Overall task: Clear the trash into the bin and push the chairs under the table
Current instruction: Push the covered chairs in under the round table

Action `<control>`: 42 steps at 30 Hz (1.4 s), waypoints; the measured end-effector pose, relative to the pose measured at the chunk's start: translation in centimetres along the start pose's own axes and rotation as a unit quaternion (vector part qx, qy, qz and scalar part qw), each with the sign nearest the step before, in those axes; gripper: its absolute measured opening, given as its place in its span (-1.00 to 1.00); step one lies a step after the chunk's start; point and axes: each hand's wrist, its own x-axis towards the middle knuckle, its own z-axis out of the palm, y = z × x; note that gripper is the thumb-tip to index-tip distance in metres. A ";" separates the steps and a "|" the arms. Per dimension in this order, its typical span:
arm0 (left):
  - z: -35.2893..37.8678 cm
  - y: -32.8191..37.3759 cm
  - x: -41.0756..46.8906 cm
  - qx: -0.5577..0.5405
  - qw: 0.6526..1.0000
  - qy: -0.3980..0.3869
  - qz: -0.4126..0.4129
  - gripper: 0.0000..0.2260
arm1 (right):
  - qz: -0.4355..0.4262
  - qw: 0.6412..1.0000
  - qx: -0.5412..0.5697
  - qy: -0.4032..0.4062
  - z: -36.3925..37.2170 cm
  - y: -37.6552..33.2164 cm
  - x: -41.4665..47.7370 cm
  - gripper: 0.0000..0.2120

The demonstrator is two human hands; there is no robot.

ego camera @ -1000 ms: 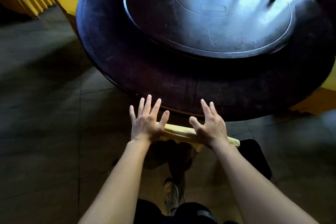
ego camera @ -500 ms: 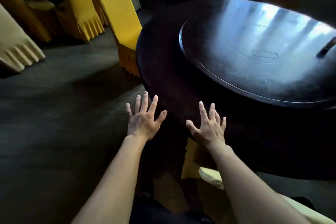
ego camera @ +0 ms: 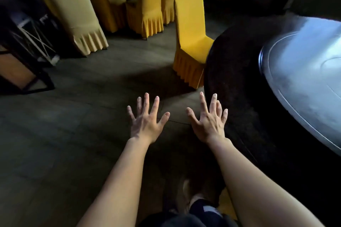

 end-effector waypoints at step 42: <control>-10.2 -29.4 66.7 -0.022 0.994 0.004 -0.104 -0.37 | -0.009 0.998 -0.064 -0.020 9.8 -34.9 66.8 -0.15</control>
